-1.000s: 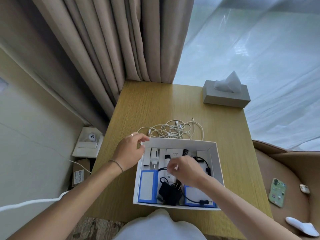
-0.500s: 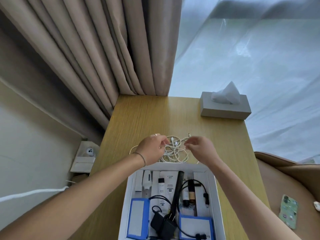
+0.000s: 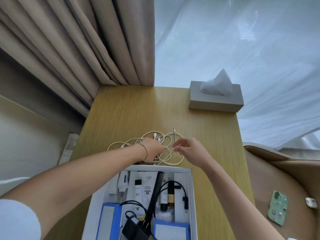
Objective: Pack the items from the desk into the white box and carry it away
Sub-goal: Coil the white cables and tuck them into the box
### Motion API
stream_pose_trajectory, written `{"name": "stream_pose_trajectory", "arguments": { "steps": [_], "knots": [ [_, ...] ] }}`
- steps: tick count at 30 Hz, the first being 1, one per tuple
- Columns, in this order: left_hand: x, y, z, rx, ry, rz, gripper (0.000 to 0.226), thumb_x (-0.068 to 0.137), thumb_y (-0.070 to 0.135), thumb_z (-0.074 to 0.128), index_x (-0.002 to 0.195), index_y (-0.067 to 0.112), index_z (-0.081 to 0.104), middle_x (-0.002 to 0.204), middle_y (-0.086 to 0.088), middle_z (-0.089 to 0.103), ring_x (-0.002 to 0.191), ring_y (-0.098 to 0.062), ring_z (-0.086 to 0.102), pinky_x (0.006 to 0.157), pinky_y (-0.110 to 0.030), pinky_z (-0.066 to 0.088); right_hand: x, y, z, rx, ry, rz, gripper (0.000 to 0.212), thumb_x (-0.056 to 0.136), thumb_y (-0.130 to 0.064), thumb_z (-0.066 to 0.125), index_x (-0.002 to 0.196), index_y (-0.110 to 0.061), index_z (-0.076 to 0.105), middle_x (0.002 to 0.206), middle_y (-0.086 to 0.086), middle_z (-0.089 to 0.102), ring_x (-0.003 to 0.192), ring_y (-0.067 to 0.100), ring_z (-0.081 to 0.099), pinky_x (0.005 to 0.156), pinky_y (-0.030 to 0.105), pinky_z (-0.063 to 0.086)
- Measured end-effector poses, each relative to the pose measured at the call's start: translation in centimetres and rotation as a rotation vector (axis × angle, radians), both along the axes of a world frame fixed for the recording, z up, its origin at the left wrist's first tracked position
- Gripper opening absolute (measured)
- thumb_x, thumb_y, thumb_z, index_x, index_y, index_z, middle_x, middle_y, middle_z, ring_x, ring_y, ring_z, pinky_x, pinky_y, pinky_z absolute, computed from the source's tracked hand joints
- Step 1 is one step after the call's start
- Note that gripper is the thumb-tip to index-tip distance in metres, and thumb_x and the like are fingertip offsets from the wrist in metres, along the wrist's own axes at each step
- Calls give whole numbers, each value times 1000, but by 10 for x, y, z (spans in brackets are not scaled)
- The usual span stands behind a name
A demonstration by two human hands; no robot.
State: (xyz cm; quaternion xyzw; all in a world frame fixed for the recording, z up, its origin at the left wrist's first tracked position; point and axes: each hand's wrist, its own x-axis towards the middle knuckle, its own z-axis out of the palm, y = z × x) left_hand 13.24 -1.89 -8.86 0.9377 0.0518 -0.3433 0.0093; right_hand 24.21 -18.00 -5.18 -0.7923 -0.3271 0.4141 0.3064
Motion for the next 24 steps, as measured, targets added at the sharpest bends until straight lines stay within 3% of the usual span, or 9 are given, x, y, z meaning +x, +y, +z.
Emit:
{"name": "stream_pose_trajectory", "arguments": {
  "steps": [3, 7, 11, 15, 19, 24],
  "knots": [
    [6, -4, 0, 32, -57, -56, 11, 93, 12, 56, 97, 13, 66, 94, -5, 63, 80, -23, 59, 63, -34, 47, 5, -7, -1, 40, 12, -9, 15, 99, -21, 61, 99, -31, 72, 97, -10, 75, 88, 1, 67, 77, 24, 52],
    [1, 2, 11, -98, -178, 130, 14, 91, 30, 61, 91, 17, 68, 96, 0, 64, 86, -20, 61, 72, -35, 52, 12, -15, 6, 70, 36, -24, 21, 99, -16, 58, 97, -32, 71, 93, -13, 76, 83, -2, 67, 71, 19, 48],
    [-13, 8, 28, -255, -345, 336, 13, 87, 39, 70, 87, 27, 64, 87, 14, 56, 74, -11, 55, 56, -22, 33, 15, -30, 15, 115, 93, -107, 25, 101, -12, 53, 98, -26, 73, 92, -8, 77, 84, 7, 70, 68, 15, 48],
    [-26, 7, 54, -385, -509, 507, 18, 89, 42, 69, 78, 32, 58, 79, 12, 55, 68, -11, 52, 59, -24, 43, 11, -34, 30, 166, 112, -152, 22, 101, -13, 55, 100, -24, 74, 95, -5, 77, 90, 15, 71, 78, 26, 53],
    [-43, 0, 80, -480, -705, 614, 22, 86, 51, 66, 77, 32, 60, 74, 7, 57, 64, -8, 49, 60, -25, 46, 0, -28, 49, 268, -11, -150, 21, 100, -17, 59, 98, -34, 72, 99, -13, 75, 89, 5, 68, 79, 25, 53],
    [-57, -11, 112, -521, -833, 573, 29, 84, 49, 72, 72, 26, 60, 72, 3, 53, 60, -7, 43, 57, -25, 40, -20, -20, 74, 401, -253, -227, 22, 94, -23, 67, 116, -27, 69, 108, -14, 65, 97, 6, 61, 82, 23, 51]
  ]
}}
